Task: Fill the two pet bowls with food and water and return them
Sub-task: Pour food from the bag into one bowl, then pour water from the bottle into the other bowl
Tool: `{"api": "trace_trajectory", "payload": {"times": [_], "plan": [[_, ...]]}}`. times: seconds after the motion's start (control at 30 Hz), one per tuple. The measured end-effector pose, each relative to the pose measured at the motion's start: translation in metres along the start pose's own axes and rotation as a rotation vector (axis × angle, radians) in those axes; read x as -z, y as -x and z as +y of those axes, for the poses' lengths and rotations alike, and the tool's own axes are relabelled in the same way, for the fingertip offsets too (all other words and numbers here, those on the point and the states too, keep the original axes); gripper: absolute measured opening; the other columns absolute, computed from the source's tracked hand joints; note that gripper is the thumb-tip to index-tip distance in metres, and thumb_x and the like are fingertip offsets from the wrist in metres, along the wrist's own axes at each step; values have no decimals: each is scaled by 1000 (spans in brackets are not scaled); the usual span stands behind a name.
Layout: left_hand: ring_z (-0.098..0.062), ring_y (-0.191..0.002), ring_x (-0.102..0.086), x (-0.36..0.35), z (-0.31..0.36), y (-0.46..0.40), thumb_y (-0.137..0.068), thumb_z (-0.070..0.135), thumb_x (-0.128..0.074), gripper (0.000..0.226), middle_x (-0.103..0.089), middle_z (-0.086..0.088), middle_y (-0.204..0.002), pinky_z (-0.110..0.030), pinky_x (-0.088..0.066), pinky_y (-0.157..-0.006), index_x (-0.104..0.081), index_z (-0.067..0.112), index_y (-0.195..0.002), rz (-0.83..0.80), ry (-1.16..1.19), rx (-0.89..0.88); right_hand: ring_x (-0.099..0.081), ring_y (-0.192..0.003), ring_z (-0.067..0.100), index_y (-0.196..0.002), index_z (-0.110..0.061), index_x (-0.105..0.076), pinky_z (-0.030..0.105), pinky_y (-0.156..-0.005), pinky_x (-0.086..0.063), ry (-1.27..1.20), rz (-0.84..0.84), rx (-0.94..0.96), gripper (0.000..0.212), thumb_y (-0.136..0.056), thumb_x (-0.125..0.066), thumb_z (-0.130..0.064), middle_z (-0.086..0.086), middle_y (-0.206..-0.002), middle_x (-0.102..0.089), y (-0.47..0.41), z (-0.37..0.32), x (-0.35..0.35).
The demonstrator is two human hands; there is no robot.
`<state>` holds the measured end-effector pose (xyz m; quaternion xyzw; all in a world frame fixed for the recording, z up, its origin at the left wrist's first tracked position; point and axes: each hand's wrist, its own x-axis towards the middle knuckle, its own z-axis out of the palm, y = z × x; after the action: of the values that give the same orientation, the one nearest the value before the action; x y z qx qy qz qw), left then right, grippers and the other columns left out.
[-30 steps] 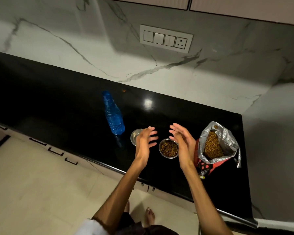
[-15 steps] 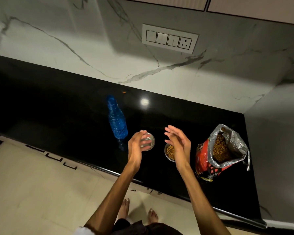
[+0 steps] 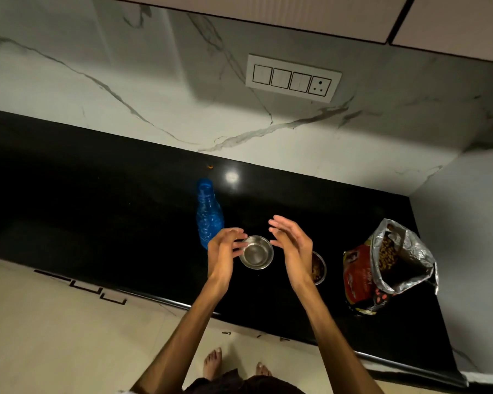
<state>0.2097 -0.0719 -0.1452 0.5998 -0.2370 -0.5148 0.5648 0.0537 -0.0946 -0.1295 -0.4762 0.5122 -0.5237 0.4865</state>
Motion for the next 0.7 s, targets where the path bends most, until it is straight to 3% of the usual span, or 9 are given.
{"api": "trace_trajectory", "payload": {"times": [0.27,0.4,0.63,0.7], "plan": [[-35,-101,-73,60,-1,-24,-102,11,-54,19,-77,-15,-100,-46,-57,-93,-72,4,-106,129,-31,-5,-72,-114,21,-126,-8,-71,50,-104,-56,38,-44,-45,32,-95,-72,-3,7,-119,-76,-5,12,-59],[-25,-102,-73,88,-4,-40,-97,10,-64,13,-77,-7,-103,-49,-58,-96,-73,11,-107,156,-133,-78,-71,-114,19,-128,-10,-70,42,-105,-56,72,-76,-43,39,-91,-77,-2,5,-120,-75,-10,21,-88],[-14,-111,-67,114,-9,-72,-87,7,-76,38,-70,1,-119,-36,-54,-102,-68,18,-123,113,-330,-143,-61,-127,8,-143,-20,-59,34,-104,-53,269,-115,-44,71,-79,-91,-15,-3,-139,-65,-25,40,-125],[-8,-115,-64,117,-7,-81,-85,10,-77,44,-69,7,-122,-26,-50,-100,-67,23,-126,73,-377,-152,-57,-130,6,-147,-23,-54,31,-107,-50,322,-134,-49,80,-77,-93,-20,-4,-145,-61,-27,47,-131]]}}
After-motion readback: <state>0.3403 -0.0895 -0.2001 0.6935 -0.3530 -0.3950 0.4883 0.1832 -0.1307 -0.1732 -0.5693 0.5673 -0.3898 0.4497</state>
